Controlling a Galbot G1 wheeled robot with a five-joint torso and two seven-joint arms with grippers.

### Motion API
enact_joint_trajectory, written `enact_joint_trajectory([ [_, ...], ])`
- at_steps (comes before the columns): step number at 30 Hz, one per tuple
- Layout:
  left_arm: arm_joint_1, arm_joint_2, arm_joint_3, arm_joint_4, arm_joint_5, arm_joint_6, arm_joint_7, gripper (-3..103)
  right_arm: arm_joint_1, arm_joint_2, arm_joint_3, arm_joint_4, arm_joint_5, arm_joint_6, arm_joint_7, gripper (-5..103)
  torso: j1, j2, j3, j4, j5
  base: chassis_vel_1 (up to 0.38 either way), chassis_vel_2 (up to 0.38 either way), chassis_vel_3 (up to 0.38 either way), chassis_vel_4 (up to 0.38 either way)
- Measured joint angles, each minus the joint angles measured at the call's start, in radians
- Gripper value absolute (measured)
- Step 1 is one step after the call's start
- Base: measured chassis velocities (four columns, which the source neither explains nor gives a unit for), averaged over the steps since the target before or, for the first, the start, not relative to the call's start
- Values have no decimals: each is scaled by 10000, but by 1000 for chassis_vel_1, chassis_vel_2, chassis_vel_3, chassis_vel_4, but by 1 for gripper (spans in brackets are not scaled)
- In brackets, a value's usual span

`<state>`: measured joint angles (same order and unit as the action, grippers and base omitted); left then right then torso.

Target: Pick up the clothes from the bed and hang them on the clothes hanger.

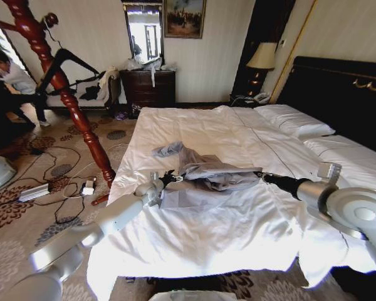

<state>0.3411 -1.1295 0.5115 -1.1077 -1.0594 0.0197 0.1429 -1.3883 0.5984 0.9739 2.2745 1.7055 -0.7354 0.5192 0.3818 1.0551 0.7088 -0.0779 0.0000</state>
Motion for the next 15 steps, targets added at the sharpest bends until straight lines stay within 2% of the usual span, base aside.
enact_joint_trajectory([
  [2, -27, -140, 61, 181, 45, -1, 66, 96, -6, -5, 0, 12, 5, 0, 26, 0, -1, 0, 0, 0, 0, 0, 0, 0, 0],
  [4, -28, -203, 78, 247, 68, -12, 92, 92, -16, -5, 0, 23, 5, 0, 35, 0, 0, 0, 0, -1, 0, 0, 0, 0, 0],
  [5, -23, -254, 82, 292, 96, -34, 110, 86, -26, -5, 0, 39, 4, 0, 42, 0, 0, 0, 0, -2, 0, 0, 0, 0, 0],
  [6, -17, -284, 83, 316, 112, -52, 117, 86, -33, -6, 0, 49, 4, 0, 44, 0, 0, 0, 0, -2, 1, 0, 0, 0, 0],
  [7, 2, -346, 93, 357, 122, -72, 133, 74, -53, -12, 1, 71, 4, 0, 47, 0, 0, 0, 0, 0, 1, 0, 0, 0, 0],
  [9, 7, -382, 110, 380, 124, -89, 143, 74, -66, -15, 1, 86, 4, 0, 49, 0, 0, 0, 0, 1, 0, 0, 0, 0, 0],
  [11, 8, -475, 151, 452, 164, -147, 171, 64, -96, -15, 1, 126, 7, 0, 50, 0, 0, 0, 0, 0, 0, 0, 0, 0, 0],
  [12, 8, -513, 159, 481, 182, -167, 176, 64, -104, -13, 1, 137, 7, 0, 51, 0, 0, 0, 0, 0, 0, 0, 0, 0, 0],
  [13, 7, -605, 165, 557, 204, -210, 181, 53, -127, 0, -3, 166, 7, 0, 52, 0, 0, 0, 0, -1, 0, 0, 0, 0, 0],
  [15, 6, -656, 165, 601, 207, -225, 181, 53, -139, 15, -10, 176, 5, 0, 52, 0, 0, 0, 0, -1, 0, 0, 0, 0, 0],
])
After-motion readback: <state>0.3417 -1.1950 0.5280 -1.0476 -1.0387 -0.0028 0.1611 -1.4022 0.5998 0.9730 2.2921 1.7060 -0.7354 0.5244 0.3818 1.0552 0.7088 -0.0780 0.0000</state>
